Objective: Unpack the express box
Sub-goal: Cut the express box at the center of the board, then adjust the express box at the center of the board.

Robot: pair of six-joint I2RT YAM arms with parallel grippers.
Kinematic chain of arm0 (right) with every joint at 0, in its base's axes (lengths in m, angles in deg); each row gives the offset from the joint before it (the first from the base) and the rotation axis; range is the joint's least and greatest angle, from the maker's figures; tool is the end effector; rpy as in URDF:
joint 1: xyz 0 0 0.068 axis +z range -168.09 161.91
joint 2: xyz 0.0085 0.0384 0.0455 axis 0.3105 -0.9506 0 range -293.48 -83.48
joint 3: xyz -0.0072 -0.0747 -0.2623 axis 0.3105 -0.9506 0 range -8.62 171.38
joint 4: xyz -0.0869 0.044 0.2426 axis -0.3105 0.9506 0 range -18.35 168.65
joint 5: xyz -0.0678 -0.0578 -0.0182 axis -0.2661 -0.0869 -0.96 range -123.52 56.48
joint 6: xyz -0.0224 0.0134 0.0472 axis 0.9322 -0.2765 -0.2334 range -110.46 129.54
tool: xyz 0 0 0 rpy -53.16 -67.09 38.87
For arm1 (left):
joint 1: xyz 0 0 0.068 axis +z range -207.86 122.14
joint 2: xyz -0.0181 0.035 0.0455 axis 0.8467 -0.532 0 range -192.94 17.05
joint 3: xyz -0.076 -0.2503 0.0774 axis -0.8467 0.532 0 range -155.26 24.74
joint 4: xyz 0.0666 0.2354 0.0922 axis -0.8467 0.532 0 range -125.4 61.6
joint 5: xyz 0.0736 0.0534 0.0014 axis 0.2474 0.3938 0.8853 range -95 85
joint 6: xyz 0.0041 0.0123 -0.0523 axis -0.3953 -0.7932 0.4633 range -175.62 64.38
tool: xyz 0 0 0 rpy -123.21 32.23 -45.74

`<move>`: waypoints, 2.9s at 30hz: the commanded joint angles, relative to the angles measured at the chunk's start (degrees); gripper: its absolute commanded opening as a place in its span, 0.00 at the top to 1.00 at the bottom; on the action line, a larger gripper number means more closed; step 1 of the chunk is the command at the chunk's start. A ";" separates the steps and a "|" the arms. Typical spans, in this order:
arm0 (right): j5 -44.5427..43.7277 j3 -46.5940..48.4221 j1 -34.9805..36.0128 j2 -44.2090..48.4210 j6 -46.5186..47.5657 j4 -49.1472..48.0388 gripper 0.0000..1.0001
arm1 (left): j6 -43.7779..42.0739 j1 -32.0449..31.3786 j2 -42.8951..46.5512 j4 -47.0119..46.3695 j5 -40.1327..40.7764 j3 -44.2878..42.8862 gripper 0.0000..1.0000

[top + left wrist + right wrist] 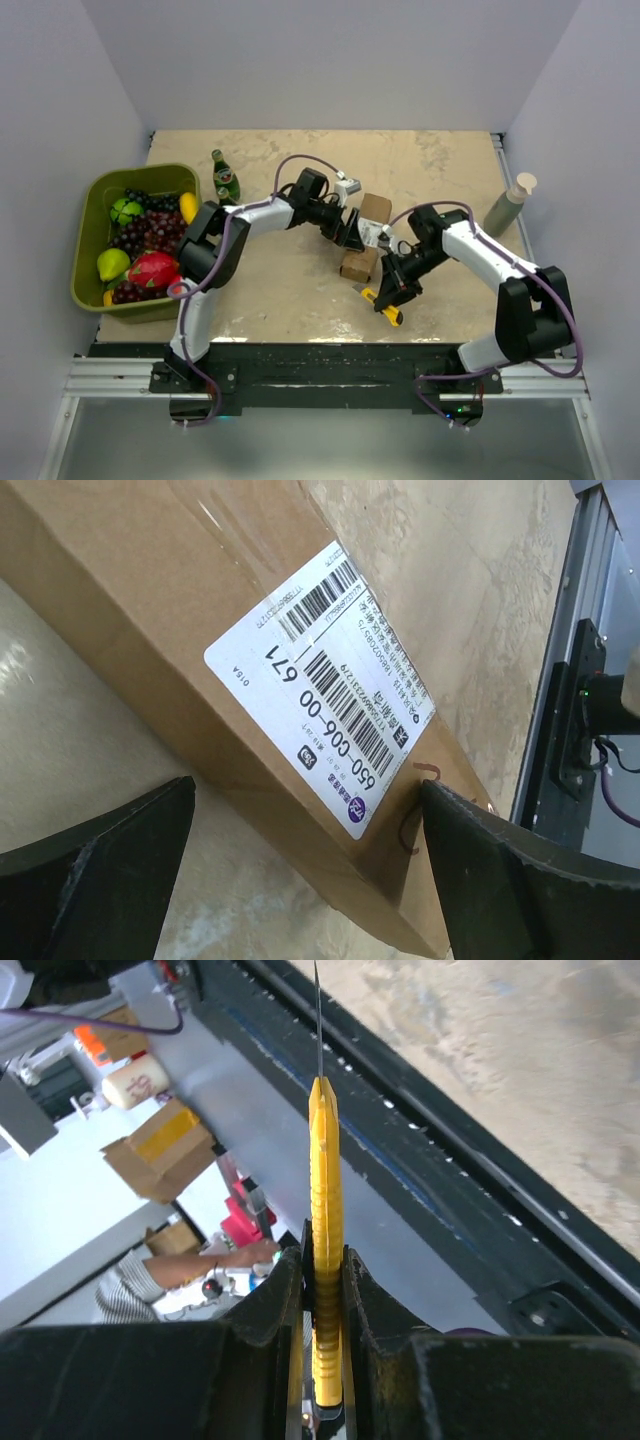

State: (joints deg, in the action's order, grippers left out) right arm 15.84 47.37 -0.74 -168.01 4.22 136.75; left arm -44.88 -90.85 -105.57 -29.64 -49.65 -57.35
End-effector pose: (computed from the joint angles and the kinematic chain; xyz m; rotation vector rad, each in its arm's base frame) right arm 0.2140 0.0952 0.2150 0.2408 -2.6579 -1.1858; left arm 0.3690 -0.2693 0.1504 0.8563 2.2932 -1.2811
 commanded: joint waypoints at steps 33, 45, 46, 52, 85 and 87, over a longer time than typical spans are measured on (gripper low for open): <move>-38.38 19.24 -15.24 -17.93 -0.92 -41.54 1.00 | -19.97 2.32 18.75 -3.56 18.72 21.44 0.12; -34.51 35.24 -4.08 -34.64 -3.81 -43.57 1.00 | -19.18 -6.29 14.79 -4.27 13.36 17.75 0.12; -33.47 37.25 -3.55 -35.69 -4.43 -43.57 1.00 | -18.92 -7.08 15.13 -4.18 13.01 17.57 0.12; -28.45 42.97 0.58 -39.65 -7.15 -45.06 1.00 | -18.74 -10.59 16.98 -2.08 12.39 17.13 0.12; -25.90 8.54 -5.13 3.40 -7.07 -14.57 1.00 | -7.67 13.04 8.29 6.90 5.11 -6.34 0.09; -25.98 4.68 -5.21 5.60 -7.51 -13.51 1.00 | -6.44 13.13 8.11 6.29 4.04 -3.18 0.09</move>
State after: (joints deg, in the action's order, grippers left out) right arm -11.35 56.55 -5.09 -167.35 -4.50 116.25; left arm -56.11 -77.91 -98.47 -20.72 -40.10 -62.40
